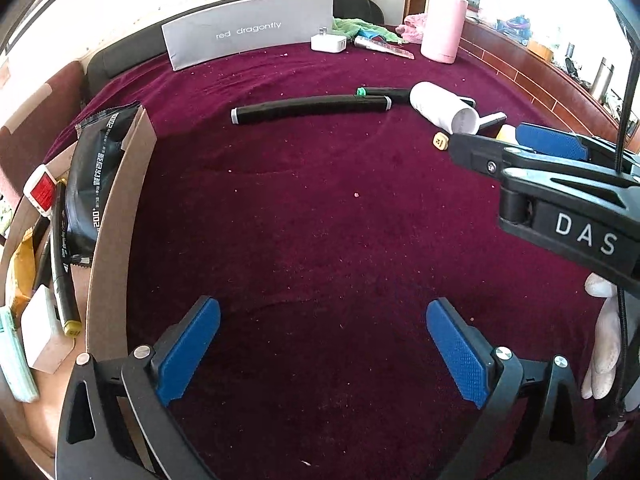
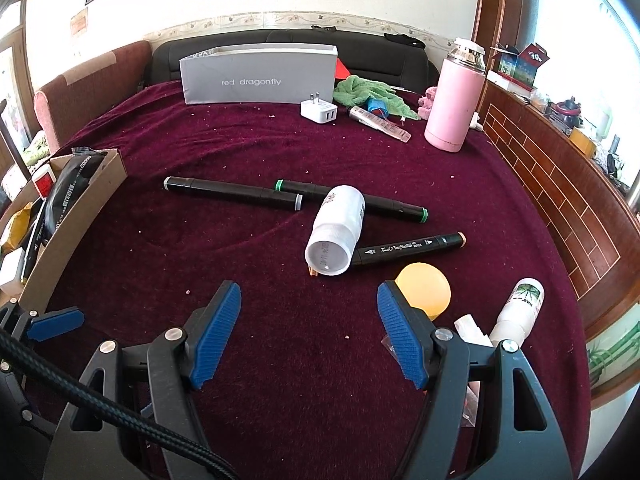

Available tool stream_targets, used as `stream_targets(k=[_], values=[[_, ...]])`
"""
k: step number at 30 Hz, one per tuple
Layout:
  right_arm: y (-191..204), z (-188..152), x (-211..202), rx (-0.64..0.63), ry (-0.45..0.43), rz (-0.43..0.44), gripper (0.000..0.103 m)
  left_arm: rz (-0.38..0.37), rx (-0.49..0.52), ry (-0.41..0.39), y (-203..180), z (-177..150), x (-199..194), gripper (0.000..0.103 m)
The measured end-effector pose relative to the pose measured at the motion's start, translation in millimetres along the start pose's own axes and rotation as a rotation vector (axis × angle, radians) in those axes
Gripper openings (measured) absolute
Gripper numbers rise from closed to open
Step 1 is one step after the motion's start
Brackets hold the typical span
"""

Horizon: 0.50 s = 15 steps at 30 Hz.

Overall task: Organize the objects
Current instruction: 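Move the right tool toward the white spray bottle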

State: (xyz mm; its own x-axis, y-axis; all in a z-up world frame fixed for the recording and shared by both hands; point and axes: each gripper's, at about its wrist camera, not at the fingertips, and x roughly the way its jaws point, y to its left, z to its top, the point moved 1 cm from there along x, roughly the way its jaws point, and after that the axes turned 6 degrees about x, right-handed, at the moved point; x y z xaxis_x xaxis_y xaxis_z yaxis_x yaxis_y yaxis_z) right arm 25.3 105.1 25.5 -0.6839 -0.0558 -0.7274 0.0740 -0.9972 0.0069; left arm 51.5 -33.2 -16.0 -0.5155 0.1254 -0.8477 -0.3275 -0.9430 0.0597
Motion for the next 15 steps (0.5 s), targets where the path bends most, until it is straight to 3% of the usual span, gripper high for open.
stream_targets(k=[15], values=[[-0.6, 1.0, -2.7, 0.002, -0.035, -0.014, 0.07, 0.0, 0.0, 0.0, 0.2, 0.1, -0.6, 0.101]])
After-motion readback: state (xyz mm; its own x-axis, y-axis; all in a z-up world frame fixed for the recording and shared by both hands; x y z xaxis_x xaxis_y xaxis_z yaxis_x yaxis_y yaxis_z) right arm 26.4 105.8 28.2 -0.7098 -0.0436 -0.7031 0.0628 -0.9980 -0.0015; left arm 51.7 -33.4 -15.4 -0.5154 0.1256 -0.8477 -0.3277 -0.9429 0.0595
